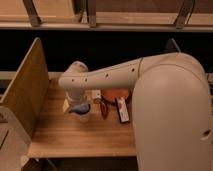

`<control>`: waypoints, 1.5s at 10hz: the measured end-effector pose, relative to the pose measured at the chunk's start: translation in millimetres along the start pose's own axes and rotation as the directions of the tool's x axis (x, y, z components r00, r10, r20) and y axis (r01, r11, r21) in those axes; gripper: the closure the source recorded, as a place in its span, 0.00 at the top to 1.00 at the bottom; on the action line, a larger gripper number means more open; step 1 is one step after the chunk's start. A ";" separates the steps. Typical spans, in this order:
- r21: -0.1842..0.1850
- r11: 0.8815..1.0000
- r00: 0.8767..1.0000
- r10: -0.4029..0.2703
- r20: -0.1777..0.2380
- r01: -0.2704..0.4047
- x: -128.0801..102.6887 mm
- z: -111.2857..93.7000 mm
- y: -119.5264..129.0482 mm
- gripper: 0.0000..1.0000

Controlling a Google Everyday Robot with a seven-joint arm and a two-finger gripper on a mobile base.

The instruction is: Stand the bottle upright

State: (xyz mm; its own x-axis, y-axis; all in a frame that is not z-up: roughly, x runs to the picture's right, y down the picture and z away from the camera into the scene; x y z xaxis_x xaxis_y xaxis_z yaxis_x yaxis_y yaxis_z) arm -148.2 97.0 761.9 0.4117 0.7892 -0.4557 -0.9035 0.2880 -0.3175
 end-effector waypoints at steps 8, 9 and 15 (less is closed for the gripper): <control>0.170 0.982 0.984 -0.112 0.138 0.088 -102.8 -80.4 -76.3 0.80; 0.198 0.977 0.981 -0.115 0.155 0.083 -115.6 -93.0 -90.5 0.80; 0.232 0.969 0.962 0.020 0.271 -0.086 -147.2 -123.8 -176.8 0.80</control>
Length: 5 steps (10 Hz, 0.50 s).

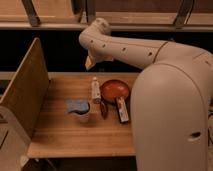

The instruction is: Stand the bottle upright

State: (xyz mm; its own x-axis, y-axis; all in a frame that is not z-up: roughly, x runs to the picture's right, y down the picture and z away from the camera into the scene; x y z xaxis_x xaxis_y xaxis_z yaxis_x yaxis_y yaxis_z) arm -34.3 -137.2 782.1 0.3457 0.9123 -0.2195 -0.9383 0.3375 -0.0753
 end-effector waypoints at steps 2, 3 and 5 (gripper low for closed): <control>0.000 1.000 1.000 -0.003 0.000 0.003 -0.4 0.1 1.6 0.80; 0.002 1.000 1.000 -0.001 0.002 0.001 0.4 -1.1 0.1 0.80; -0.040 0.999 0.998 -0.022 0.057 0.025 -10.4 -9.7 25.7 0.80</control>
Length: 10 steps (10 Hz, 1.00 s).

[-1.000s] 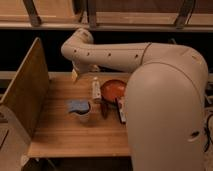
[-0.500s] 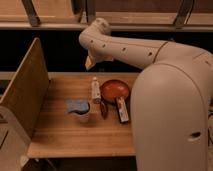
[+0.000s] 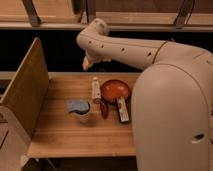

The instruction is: Stand the bottle upright

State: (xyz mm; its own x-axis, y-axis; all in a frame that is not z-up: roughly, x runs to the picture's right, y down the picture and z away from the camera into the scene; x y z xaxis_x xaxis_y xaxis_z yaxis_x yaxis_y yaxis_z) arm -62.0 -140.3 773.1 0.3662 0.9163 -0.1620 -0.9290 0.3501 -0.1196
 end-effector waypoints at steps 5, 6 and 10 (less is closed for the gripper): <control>-0.067 0.997 0.987 0.038 0.153 -0.028 -48.0 36.3 8.9 0.80; -0.065 0.996 0.986 0.068 0.152 -0.058 -50.5 54.5 -1.2 0.80; -0.083 0.985 0.983 0.157 0.093 -0.149 -50.5 117.0 -11.3 0.80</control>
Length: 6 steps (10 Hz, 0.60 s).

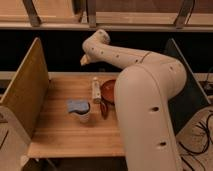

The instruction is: Stand the bottle upright

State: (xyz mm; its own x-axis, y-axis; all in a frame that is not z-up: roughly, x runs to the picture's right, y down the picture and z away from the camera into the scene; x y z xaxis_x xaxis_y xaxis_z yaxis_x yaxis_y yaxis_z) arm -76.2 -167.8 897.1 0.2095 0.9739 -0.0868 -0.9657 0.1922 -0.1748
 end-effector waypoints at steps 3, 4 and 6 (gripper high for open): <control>-0.059 0.997 0.998 0.039 -0.047 -0.041 13.0 30.8 21.6 0.80; -0.055 0.997 0.996 0.046 -0.075 -0.050 23.5 41.4 20.1 0.80; -0.005 0.997 0.990 0.075 -0.118 -0.076 39.2 53.0 -0.5 0.80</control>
State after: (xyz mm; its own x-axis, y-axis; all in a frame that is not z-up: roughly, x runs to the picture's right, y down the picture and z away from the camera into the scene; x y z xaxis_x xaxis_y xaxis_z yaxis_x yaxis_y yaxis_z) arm -75.6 -123.3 945.8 0.1529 0.9646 -0.2149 -0.9781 0.1166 -0.1724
